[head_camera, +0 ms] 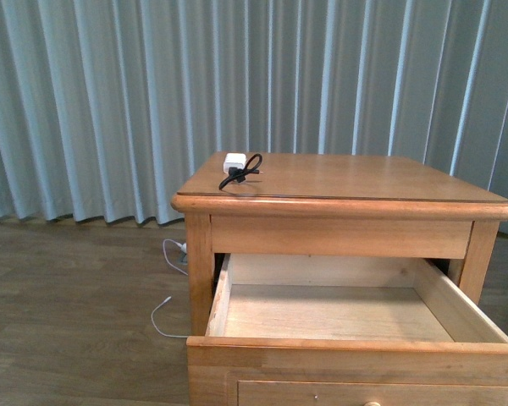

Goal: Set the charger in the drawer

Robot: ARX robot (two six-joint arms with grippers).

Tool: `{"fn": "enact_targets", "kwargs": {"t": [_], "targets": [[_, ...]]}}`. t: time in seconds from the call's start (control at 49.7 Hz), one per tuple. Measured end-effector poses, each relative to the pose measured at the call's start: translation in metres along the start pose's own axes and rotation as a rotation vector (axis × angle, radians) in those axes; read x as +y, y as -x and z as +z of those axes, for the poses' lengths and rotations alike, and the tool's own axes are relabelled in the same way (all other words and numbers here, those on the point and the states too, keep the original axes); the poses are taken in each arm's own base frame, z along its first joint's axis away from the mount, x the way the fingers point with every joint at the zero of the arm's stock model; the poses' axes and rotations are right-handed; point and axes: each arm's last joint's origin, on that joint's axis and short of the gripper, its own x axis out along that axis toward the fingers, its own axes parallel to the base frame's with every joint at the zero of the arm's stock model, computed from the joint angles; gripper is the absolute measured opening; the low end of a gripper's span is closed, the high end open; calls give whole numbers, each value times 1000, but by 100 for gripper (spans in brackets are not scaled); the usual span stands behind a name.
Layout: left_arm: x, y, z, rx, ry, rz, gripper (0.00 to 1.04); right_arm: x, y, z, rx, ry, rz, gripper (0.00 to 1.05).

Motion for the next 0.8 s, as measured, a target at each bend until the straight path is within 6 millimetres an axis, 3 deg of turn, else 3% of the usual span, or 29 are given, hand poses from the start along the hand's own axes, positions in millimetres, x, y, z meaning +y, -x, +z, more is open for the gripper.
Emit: {"fn": "enact_targets", "kwargs": {"t": [0.121,0.342,0.603,0.804], "targets": [[-14,-29,21,54,-49,-85,99,0,0,0,0,0,0,97],[-67,-87,56,85,-148,-221,99,0,0,0,0,0,0,97],[-130,-147,80,68,-174,-257,99,0,0,0,0,0,0,97],[-175,-192,86,55,-186,-222,99,0,0,0,0,0,0,97]]}}
